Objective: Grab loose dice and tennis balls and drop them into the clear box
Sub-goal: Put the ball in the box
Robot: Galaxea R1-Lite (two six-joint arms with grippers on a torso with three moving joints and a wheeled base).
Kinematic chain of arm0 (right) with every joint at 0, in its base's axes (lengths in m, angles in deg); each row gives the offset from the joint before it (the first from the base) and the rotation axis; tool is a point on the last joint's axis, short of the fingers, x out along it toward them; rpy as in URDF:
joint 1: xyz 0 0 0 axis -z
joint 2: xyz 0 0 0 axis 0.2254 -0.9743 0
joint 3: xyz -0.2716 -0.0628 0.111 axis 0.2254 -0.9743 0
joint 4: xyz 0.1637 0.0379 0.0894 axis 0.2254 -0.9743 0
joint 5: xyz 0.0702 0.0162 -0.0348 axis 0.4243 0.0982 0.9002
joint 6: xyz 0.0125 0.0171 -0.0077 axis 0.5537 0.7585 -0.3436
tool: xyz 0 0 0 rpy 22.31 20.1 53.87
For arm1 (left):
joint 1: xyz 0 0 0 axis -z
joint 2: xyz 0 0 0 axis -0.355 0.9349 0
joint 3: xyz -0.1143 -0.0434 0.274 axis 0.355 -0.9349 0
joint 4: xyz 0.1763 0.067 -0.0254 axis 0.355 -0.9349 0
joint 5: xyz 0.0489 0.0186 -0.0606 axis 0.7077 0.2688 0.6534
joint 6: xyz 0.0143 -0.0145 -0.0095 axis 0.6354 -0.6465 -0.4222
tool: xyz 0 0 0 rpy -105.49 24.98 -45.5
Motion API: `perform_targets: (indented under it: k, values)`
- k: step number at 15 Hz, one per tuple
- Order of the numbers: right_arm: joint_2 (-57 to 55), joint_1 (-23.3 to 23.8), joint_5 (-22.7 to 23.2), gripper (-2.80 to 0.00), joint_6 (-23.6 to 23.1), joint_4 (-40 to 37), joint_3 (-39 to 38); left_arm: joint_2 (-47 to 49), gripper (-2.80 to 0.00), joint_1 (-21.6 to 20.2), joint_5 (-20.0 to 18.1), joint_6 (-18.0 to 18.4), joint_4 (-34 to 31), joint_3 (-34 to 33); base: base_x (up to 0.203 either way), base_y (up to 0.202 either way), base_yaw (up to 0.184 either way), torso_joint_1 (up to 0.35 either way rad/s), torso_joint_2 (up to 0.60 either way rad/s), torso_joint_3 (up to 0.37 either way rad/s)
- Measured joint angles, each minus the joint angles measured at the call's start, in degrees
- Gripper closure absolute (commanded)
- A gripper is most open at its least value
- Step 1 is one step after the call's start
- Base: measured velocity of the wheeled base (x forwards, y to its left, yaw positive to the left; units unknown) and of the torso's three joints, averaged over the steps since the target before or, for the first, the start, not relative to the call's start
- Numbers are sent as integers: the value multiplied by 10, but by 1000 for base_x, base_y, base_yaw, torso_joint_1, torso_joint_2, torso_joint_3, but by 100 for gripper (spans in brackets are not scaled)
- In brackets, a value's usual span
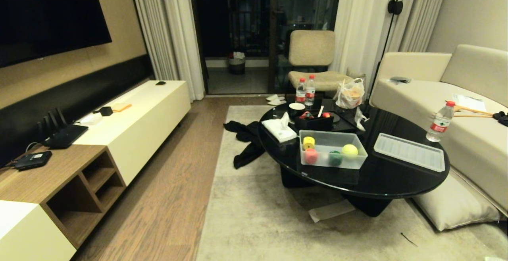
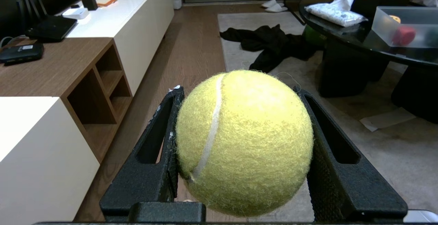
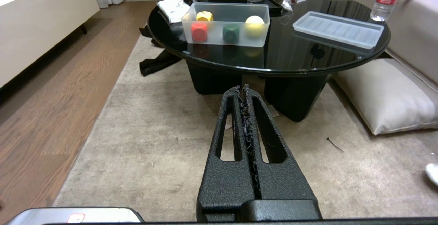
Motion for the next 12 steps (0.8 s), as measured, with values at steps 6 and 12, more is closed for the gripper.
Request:
perform_targets:
  k: [6,12]
  values:
    - [0,0,0,0,0,0,0,0,0,0,0,0,0,0,0,0,0,0,0,0]
    - [0,0,0,0,0,0,0,0,0,0,0,0,0,0,0,0,0,0,0,0]
